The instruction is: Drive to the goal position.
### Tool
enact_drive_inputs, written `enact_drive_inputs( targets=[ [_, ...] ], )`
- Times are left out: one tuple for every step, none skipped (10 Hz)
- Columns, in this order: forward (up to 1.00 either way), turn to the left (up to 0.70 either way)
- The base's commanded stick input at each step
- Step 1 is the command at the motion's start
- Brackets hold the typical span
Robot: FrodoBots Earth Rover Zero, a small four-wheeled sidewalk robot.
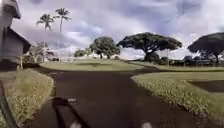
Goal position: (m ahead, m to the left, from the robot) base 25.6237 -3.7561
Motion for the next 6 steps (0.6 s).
enact_drive_inputs(
  targets=[
    [0.5,0.0],
    [0.5,0.0],
    [0.5,0.0],
    [0.5,0.0],
    [0.5,0.0],
    [0.5,0.0]
  ],
)
